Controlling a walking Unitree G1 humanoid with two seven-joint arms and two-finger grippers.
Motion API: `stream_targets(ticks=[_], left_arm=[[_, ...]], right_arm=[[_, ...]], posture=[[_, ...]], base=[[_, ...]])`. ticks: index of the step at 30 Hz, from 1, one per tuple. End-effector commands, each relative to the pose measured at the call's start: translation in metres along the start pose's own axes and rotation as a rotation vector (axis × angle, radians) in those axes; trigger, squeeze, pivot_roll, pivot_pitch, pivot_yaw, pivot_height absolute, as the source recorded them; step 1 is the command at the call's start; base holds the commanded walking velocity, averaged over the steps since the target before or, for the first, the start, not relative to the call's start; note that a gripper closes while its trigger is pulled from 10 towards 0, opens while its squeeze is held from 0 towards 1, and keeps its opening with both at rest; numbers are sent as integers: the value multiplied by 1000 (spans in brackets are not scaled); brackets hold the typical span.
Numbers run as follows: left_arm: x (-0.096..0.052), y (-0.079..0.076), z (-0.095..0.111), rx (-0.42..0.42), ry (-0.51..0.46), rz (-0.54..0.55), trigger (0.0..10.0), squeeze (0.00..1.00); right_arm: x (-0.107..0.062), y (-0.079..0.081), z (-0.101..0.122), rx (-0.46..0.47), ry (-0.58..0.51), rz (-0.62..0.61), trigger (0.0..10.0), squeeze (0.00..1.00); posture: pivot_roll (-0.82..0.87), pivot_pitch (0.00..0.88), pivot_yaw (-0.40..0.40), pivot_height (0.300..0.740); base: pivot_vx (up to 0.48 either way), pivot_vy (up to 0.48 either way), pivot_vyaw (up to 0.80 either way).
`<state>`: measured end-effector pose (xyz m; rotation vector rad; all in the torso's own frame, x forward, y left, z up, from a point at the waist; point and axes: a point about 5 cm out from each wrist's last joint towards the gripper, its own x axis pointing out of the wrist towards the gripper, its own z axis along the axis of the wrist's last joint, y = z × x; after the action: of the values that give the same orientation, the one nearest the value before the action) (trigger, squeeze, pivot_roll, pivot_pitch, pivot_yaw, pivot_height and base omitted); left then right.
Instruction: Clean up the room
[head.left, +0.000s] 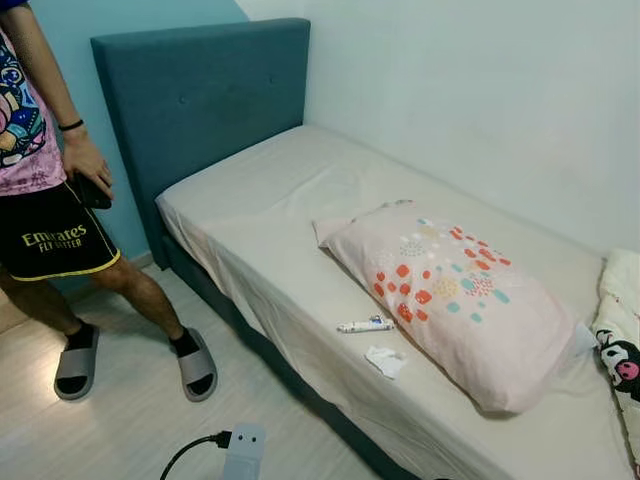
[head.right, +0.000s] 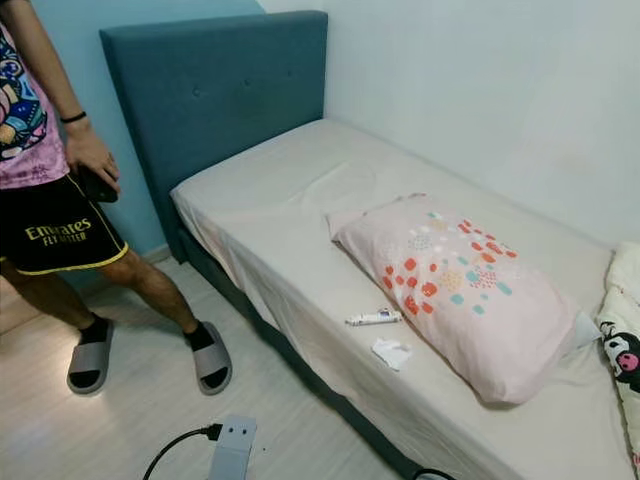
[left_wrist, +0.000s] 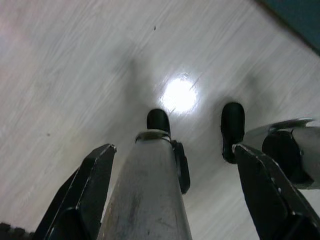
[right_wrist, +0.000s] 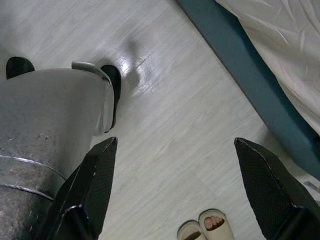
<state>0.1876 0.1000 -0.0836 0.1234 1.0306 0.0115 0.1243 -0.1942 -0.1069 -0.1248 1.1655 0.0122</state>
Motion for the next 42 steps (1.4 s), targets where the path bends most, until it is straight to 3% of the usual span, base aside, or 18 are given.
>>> stream_targets(ticks=[1, 5, 9, 22, 26, 42], left_arm=[[-3, -9, -11, 8, 15, -26, 10000, 0], [-2, -10, -4, 3, -2, -31, 10000, 0], [-2, -11, 1, 3, -9, -33, 10000, 0], [-1, -8, 5, 31, 1, -11, 10000, 0], [-1, -4, 6, 114, 9, 32, 10000, 0], [-1, -5, 5, 98, 10, 27, 10000, 0]], right_arm=[[1, 10, 10, 1, -23, 34, 10000, 0], [1, -11, 23, 15, -50, 6, 10000, 0], [1, -18, 29, 25, -61, -7, 10000, 0], [1, -17, 21, 25, -43, -10, 10000, 0], [1, -16, 20, 33, -50, -5, 10000, 0], [0, -20, 21, 36, -52, -4, 10000, 0]], posture=[[36, 0, -83, 740], [32, 0, -82, 740], [26, 0, -80, 740], [37, 0, -85, 740], [45, 0, -83, 740], [47, 0, -91, 740]], base=[[0, 0, 0], [0, 0, 0], [0, 0, 0], [0, 0, 0], [0, 0, 0], [0, 0, 0]])
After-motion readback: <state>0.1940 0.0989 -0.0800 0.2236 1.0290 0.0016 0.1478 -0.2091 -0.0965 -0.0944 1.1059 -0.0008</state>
